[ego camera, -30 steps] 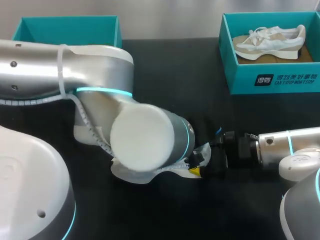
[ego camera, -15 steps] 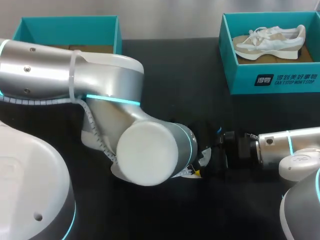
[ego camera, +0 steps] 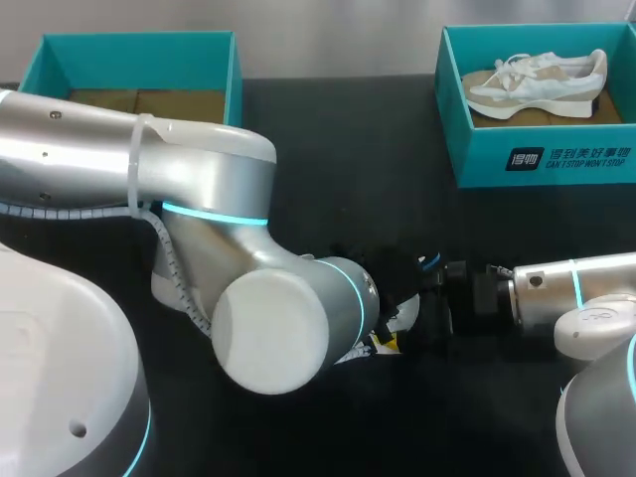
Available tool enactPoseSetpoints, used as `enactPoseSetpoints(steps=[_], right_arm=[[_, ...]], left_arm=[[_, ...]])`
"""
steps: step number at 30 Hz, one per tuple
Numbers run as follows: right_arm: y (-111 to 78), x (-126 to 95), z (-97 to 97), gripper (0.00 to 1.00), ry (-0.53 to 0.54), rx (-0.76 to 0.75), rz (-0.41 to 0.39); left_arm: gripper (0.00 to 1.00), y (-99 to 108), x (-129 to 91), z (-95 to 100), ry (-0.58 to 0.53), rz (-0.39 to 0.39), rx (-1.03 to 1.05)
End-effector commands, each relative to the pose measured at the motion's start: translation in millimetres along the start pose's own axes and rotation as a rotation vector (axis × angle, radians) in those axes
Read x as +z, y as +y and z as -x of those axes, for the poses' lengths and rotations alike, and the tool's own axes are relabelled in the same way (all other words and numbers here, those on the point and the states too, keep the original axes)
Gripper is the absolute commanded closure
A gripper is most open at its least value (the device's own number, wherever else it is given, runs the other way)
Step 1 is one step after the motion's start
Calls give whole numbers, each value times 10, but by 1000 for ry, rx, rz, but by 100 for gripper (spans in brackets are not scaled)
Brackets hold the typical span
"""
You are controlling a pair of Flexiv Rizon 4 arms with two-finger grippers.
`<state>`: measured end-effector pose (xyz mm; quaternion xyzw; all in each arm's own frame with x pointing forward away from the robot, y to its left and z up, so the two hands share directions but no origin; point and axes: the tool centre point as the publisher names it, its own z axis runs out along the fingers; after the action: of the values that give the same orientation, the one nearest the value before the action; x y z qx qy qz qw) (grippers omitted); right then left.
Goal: Take the shoe out of the shoebox, open the shoe tongue, remove and reinsert the insole, then place the shoe into the shoebox
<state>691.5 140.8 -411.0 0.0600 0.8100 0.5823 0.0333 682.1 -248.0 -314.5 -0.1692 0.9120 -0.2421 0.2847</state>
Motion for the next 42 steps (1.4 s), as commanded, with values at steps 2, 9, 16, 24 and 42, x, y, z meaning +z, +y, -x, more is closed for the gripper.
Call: enactPoseSetpoints(steps=[2,9,16,24,42], right_arm=[[8,-1,-14,100,-1,1,-4],[8,-1,-14,100,-1,1,-4],[8,-1,-14,100,-1,1,-4],[8,-1,-14,100,-1,1,-4],[8,-1,-14,100,-1,1,-4]], left_arm=[[52,45,77,48,18,-33,10],[52,50,140,55,37,-65,34],[50,40,127,-22,27,-84,72],[56,52,147,-22,35,-100,86],[72,34,211,79,76,-181,106]])
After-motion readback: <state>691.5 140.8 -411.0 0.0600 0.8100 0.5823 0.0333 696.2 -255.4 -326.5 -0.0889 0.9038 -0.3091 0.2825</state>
